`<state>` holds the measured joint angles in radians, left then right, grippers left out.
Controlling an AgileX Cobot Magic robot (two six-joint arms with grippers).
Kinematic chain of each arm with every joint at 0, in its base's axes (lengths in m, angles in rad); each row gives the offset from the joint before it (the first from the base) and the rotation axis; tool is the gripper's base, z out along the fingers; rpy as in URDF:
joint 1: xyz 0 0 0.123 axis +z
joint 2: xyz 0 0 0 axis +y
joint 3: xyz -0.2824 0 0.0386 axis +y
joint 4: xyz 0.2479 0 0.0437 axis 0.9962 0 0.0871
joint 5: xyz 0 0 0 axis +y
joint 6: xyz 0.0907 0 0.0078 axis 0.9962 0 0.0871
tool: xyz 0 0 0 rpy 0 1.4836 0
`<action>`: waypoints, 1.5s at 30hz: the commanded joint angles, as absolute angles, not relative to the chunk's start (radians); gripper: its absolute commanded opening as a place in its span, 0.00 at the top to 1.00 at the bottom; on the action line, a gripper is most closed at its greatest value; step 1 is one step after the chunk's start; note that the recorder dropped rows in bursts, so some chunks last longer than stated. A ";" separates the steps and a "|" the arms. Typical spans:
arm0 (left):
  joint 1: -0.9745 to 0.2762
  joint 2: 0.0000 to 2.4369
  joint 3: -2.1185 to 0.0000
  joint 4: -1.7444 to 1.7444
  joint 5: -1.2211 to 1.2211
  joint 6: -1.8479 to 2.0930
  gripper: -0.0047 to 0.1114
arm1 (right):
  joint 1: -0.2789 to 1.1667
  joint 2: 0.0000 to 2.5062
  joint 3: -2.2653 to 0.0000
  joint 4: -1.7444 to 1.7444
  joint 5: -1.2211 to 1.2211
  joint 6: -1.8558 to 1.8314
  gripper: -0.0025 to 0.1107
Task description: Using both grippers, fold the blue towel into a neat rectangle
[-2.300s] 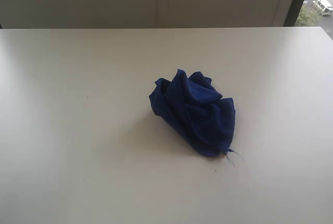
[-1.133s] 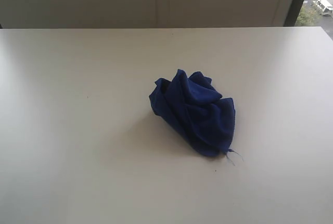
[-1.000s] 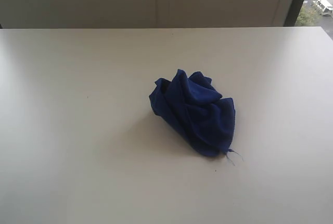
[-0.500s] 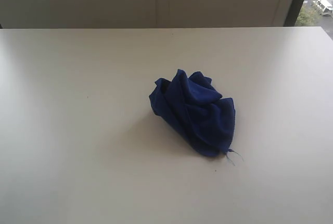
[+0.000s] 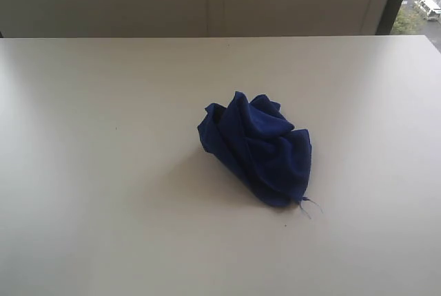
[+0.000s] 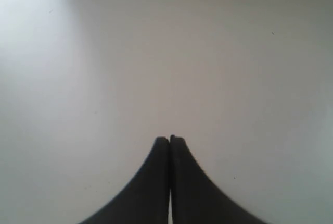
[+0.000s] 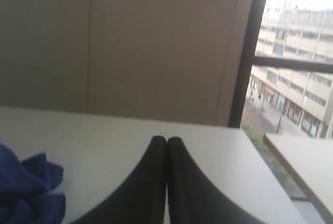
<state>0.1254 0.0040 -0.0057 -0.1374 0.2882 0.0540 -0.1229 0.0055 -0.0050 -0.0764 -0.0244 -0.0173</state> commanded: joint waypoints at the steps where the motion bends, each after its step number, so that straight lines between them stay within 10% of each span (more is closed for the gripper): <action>1: 0.127 0.000 0.000 -0.148 0.285 0.049 0.96 | -0.131 0.000 0.000 -0.079 -0.175 -0.022 0.98; 29: 0.127 0.000 0.000 -0.148 0.285 0.049 0.96 | -0.131 0.001 -0.088 -0.079 -0.118 -0.023 0.98; 45: 0.127 0.000 0.000 -0.148 0.285 0.049 0.96 | -0.131 0.598 -0.420 -0.079 0.010 -0.023 0.98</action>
